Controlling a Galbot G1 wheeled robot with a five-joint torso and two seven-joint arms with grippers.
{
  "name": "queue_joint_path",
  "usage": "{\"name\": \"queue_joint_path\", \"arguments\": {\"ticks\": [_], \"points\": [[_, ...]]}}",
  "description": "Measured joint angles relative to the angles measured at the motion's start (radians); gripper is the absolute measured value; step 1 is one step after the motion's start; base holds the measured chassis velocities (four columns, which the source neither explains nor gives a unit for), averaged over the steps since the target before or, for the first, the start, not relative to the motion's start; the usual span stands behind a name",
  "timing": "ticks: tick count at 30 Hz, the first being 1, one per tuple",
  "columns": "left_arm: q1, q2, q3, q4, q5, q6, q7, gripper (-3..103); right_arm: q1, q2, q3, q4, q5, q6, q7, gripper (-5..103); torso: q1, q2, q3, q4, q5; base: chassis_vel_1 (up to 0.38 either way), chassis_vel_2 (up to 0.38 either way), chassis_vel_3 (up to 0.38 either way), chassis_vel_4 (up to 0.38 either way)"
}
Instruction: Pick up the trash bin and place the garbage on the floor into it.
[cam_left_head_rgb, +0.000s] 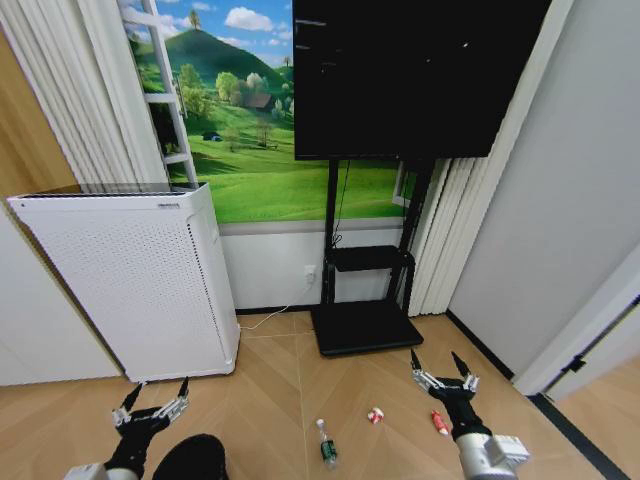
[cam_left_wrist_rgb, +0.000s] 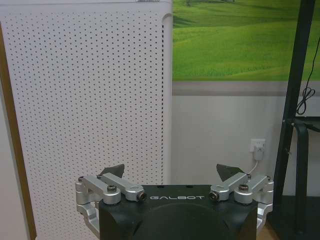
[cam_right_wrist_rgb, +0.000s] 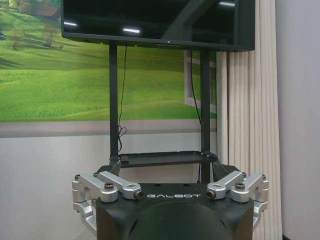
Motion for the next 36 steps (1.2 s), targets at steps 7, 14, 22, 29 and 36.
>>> {"name": "queue_joint_path", "arguments": {"ticks": [7,14,22,29,36], "points": [[0.001,0.001,0.002,0.000,0.001,0.000,0.002,100,-0.006,0.004,0.001,-0.002,-0.003,0.007,-0.003,100,-0.014,-0.033,-0.019,0.0000,0.0000,0.000,0.000,0.000,0.000],[0.004,0.001,0.001,0.001,0.002,0.000,0.006,100,-0.005,0.002,0.001,-0.005,-0.002,0.009,-0.003,100,-0.024,-0.059,-0.035,0.0000,0.0000,0.000,0.000,0.000,0.000],[0.002,0.004,-0.002,0.002,-0.004,-0.001,0.011,100,-0.003,0.003,0.001,-0.009,0.000,0.017,-0.003,100,-0.038,-0.094,-0.056,0.0000,0.0000,0.000,0.000,0.000,0.000],[0.004,0.003,-0.001,-0.004,-0.006,-0.002,0.014,100,-0.011,0.003,0.005,-0.010,0.019,0.027,-0.037,100,-0.052,-0.132,-0.079,0.0000,0.0000,0.000,0.000,0.000,0.000],[0.007,0.001,-0.002,-0.008,-0.006,-0.003,0.015,100,-0.015,0.006,0.005,-0.004,0.016,0.014,-0.037,100,-0.061,-0.153,-0.091,0.0000,0.0000,0.000,0.000,0.000,0.000]]}}
